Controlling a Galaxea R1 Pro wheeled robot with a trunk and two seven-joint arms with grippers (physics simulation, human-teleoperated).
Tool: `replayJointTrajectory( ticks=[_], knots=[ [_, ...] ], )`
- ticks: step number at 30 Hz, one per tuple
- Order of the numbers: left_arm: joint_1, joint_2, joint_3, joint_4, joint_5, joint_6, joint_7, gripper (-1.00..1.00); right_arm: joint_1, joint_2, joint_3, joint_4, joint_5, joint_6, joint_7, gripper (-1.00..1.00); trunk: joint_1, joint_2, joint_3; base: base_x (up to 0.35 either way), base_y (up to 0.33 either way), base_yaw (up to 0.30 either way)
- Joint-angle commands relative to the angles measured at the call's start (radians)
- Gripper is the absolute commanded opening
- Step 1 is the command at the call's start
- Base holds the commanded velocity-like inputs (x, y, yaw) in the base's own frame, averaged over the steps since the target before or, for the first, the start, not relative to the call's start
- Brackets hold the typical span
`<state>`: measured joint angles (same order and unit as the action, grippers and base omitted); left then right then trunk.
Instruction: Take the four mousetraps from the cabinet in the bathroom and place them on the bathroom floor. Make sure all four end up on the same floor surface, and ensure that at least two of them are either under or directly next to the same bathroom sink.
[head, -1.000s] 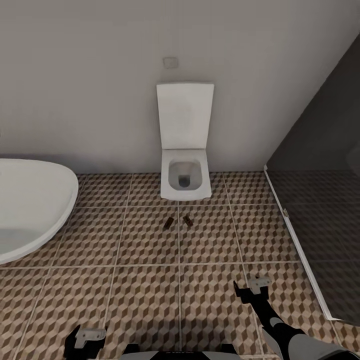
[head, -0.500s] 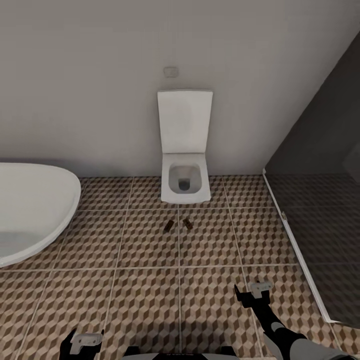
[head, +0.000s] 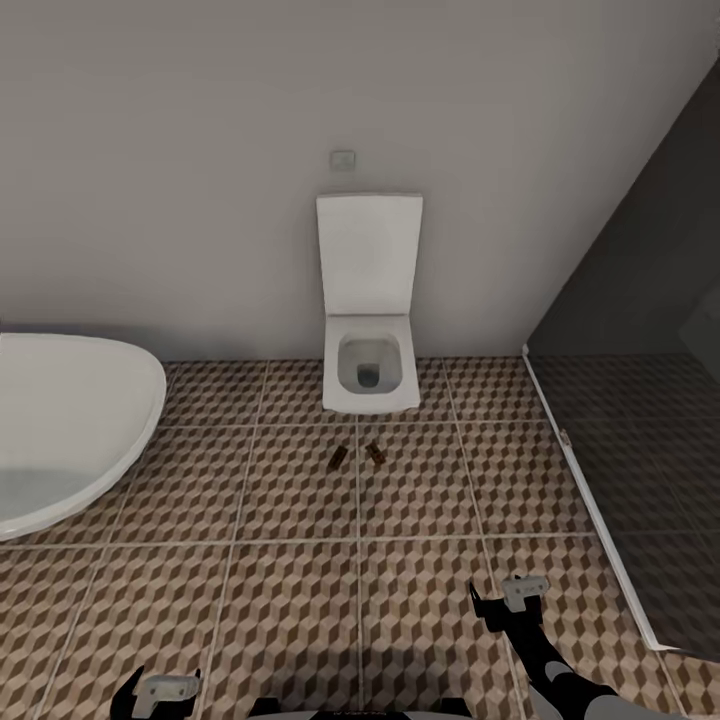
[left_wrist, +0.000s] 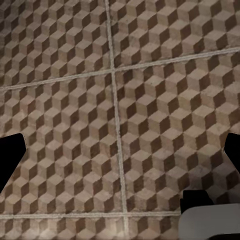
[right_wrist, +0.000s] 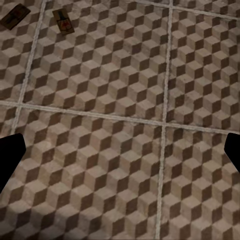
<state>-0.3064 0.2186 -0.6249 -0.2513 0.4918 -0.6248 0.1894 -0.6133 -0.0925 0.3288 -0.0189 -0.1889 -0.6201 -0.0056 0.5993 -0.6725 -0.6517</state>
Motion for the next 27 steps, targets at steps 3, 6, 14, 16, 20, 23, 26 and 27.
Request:
replayJointTrajectory(
  ticks=[3,6,14,16,20,23,26,27],
  knots=[
    [0.0,0.001,-0.009,0.007,0.002,-0.001,0.008,1.0,0.001,0.0,0.009,0.001,-0.009,-0.003,-0.001,1.0,-0.011,0.02,0.013,0.0,0.0,-0.093],
    [0.0,0.0,-0.009,0.01,0.002,-0.001,0.008,1.0,0.001,-0.001,0.009,0.001,-0.009,-0.003,-0.001,1.0,-0.023,0.041,0.026,0.0,0.0,-0.129],
    [0.0,-0.001,-0.009,0.012,0.002,-0.001,0.008,1.0,0.001,-0.001,0.009,0.001,-0.009,-0.003,-0.001,1.0,-0.054,0.097,0.062,0.0,0.0,-0.106],
    [0.0,-0.001,-0.009,0.012,0.002,-0.001,0.008,1.0,0.001,-0.001,0.009,0.001,-0.009,-0.003,-0.001,1.0,-0.061,0.111,0.072,0.0,0.0,-0.041],
    [0.0,-0.001,-0.009,0.013,0.002,-0.001,0.008,1.0,0.001,-0.001,0.009,0.001,-0.009,-0.003,-0.001,1.0,-0.077,0.139,0.09,0.0,0.0,-0.021],
    [0.0,-0.001,-0.009,0.013,0.002,-0.001,0.008,1.0,0.001,-0.001,0.009,0.001,-0.009,-0.003,-0.001,1.0,-0.088,0.16,0.105,0.0,0.0,-0.007],
    [0.0,-0.001,-0.009,0.013,0.002,-0.001,0.008,1.0,0.001,0.0,0.009,0.001,-0.009,-0.003,-0.001,1.0,-0.1,0.181,0.119,0.0,0.0,-0.002],
    [0.0,-0.001,-0.009,0.013,0.002,-0.001,0.008,1.0,0.001,0.0,0.009,0.001,-0.009,-0.003,-0.001,1.0,-0.103,0.188,0.124,0.0,0.0,-0.001]
  ],
)
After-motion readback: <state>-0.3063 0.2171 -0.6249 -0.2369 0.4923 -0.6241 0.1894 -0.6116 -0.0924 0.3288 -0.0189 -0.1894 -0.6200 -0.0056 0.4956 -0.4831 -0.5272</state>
